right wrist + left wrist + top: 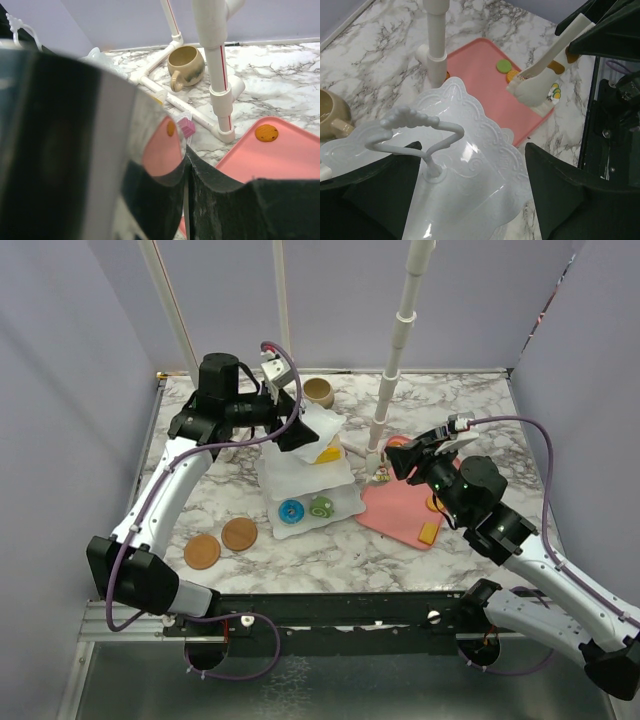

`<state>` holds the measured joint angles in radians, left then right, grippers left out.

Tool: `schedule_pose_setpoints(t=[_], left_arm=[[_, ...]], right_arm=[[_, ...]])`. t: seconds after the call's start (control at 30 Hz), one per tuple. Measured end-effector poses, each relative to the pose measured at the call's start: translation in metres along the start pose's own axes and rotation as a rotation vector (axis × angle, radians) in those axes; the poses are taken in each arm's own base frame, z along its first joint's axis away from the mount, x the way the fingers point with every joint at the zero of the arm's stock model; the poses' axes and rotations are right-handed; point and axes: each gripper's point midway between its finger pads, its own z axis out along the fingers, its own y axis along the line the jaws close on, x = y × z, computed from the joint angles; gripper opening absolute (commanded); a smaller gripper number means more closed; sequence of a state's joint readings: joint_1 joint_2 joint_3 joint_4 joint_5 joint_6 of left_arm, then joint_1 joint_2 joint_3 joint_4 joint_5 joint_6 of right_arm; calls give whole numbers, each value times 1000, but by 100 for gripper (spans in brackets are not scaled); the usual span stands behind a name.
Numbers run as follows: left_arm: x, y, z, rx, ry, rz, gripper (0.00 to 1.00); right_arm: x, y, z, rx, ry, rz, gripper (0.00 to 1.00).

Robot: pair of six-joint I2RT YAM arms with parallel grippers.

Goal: Serve the afternoon tea
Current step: Adjust the desert table at the center of the board.

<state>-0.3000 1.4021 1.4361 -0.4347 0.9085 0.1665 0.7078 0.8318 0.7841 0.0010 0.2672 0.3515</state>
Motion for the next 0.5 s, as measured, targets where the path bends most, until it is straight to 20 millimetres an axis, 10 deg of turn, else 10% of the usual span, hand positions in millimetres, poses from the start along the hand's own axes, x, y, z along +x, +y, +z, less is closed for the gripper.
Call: schedule_pose_setpoints(t=[0.23, 0.5], left_arm=[[17, 7, 4, 8, 47, 22, 66], [14, 16, 5, -12, 53, 53, 18]], right_arm=[[-1, 0, 0, -1, -2, 0, 11], [-1, 0, 0, -1, -2, 1, 11]])
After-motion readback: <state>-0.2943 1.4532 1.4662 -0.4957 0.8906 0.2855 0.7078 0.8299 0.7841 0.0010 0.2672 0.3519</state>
